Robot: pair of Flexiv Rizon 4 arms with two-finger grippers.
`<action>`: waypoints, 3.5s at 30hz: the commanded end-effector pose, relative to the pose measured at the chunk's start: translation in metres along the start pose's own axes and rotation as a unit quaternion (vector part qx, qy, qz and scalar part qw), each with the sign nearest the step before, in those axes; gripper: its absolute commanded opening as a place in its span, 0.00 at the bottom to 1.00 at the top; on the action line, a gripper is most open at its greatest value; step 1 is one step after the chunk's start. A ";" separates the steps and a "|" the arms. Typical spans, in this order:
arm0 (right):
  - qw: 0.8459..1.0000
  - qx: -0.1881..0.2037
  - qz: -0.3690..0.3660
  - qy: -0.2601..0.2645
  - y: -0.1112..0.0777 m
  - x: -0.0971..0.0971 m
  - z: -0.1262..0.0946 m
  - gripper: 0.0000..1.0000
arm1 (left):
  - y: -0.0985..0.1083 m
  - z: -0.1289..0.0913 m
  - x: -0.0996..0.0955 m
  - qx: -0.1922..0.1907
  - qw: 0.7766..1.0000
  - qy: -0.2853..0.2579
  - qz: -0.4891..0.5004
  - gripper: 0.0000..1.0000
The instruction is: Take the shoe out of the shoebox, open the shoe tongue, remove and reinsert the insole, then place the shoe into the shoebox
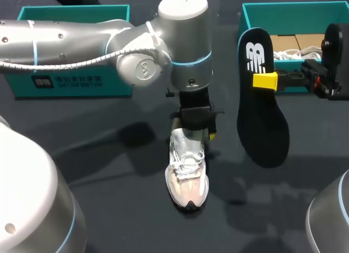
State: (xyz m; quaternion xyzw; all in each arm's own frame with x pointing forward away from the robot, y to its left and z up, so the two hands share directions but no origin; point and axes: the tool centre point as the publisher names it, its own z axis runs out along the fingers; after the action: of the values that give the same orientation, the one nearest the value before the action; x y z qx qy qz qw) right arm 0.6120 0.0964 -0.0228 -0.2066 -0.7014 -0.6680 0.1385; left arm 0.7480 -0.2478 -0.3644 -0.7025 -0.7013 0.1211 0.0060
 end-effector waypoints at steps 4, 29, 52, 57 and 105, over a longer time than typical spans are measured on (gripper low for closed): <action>1.000 -0.002 0.000 -0.004 -0.003 0.004 -0.001 0.00 | -0.004 -0.049 0.015 -0.034 0.996 -0.078 0.007 1.00; 1.000 -0.002 0.000 -0.004 -0.003 0.004 -0.001 0.00 | 0.014 -0.132 0.015 -0.089 0.951 -0.291 0.045 1.00; 1.000 -0.006 0.006 -0.002 0.004 -0.005 -0.002 0.00 | 0.011 -0.168 -0.004 -0.098 0.876 -0.463 0.087 1.00; 0.997 -0.020 0.069 -0.012 0.018 -0.035 -0.006 0.00 | 0.009 -0.175 -0.002 -0.118 0.854 -0.501 0.078 1.00; 0.930 -0.013 0.362 -0.058 0.013 -0.213 0.023 0.00 | -0.001 -0.228 -0.010 -0.095 0.788 -0.602 0.090 1.00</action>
State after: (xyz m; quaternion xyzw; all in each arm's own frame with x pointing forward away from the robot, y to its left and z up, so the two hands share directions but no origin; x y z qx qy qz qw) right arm 0.7783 0.0794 -0.0999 -0.4932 -0.5749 -0.5759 0.3076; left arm 0.7827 -0.2204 -0.1431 -0.5418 -0.5064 0.4509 -0.4966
